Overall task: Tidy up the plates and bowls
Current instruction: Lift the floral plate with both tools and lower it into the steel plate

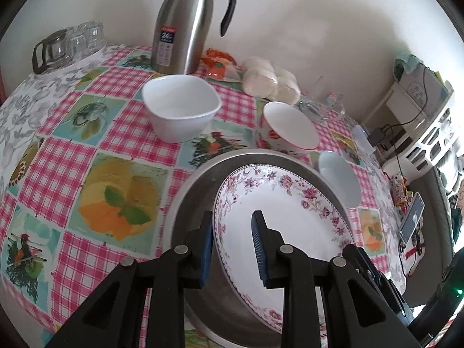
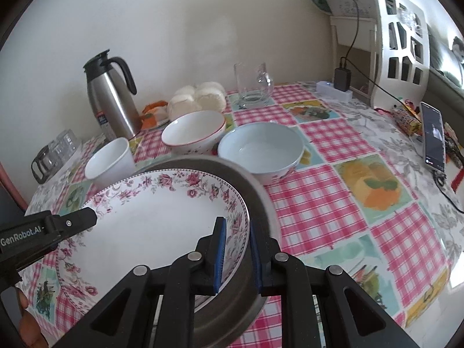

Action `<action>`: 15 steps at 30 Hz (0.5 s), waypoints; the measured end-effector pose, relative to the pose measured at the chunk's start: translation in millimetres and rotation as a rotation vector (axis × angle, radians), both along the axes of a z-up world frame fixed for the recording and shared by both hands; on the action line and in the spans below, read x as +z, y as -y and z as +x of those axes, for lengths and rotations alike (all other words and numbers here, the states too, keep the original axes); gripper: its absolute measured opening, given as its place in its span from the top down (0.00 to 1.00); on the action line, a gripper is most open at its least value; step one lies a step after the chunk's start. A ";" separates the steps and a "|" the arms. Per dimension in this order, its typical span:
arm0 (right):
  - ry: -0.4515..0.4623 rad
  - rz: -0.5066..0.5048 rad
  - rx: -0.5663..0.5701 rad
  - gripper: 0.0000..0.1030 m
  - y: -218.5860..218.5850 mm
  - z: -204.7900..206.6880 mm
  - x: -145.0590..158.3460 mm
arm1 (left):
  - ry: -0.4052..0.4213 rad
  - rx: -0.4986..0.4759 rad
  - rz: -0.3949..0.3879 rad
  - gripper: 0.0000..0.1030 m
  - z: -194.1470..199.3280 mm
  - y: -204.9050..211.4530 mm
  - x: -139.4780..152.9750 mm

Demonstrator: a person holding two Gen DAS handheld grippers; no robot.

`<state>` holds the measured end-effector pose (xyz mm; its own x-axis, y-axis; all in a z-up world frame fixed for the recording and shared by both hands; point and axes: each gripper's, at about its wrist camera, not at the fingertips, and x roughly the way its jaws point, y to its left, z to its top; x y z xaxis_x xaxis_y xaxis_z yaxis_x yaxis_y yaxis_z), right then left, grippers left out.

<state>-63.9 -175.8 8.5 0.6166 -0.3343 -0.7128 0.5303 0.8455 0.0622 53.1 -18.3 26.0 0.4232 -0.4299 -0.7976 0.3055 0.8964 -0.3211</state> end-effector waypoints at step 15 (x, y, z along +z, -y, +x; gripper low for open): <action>-0.081 -0.058 0.023 0.80 -7.1 12.0 -16.1 | -0.151 0.013 0.024 0.74 11.7 1.0 -42.9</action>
<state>-51.8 -168.7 -7.6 0.5654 -0.3629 -0.7407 0.5124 0.8582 -0.0294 64.9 -19.3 -16.9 0.3032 -0.4048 -0.8626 0.2438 0.9081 -0.3405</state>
